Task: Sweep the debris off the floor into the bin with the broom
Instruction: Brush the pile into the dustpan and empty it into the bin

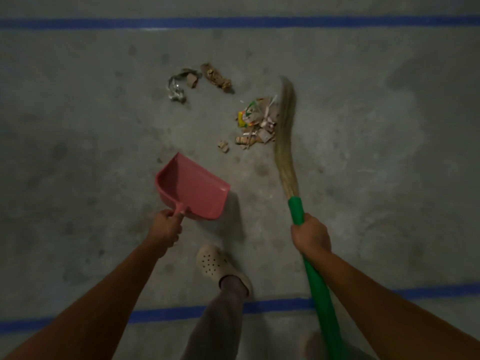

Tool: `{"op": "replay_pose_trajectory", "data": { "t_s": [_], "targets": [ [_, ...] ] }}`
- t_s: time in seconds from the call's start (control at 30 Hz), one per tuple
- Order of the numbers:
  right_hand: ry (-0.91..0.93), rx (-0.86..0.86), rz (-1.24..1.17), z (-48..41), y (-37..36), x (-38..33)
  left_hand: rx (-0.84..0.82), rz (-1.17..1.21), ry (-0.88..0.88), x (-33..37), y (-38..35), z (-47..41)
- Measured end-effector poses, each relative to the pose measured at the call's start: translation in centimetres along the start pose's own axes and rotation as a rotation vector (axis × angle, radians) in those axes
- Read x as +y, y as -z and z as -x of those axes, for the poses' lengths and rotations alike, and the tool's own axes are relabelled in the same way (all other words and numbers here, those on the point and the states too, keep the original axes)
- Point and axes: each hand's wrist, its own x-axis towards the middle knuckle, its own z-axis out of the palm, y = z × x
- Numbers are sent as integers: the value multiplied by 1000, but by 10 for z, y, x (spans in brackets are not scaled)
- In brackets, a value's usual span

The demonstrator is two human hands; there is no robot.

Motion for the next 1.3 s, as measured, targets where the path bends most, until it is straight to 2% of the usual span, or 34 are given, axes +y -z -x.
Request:
{"op": "replay_pose_trajectory", "data": {
  "t_s": [0.17, 0.33, 0.47, 0.63, 0.87, 1.07, 1.3],
  "targets": [
    [23, 112, -6, 10, 21, -4, -37, -84, -27, 23, 22, -23],
    [66, 217, 51, -73, 28, -16, -67, -182, -99, 30, 3, -82],
    [146, 239, 134, -145, 9, -17, -100, -294, -131, 23, -23, -140],
    [298, 286, 241, -176, -36, 16, -112, -344, -232, 40, -60, -185],
    [415, 303, 358, -166, -56, 75, -81, -359, -311, 73, -102, -202],
    [561, 454, 302, -146, -48, 115, -79, -223, -282, 45, -104, -187],
    [492, 485, 168, -123, -27, 107, -82, -107, -264, 12, -96, -162]
  ]
}}
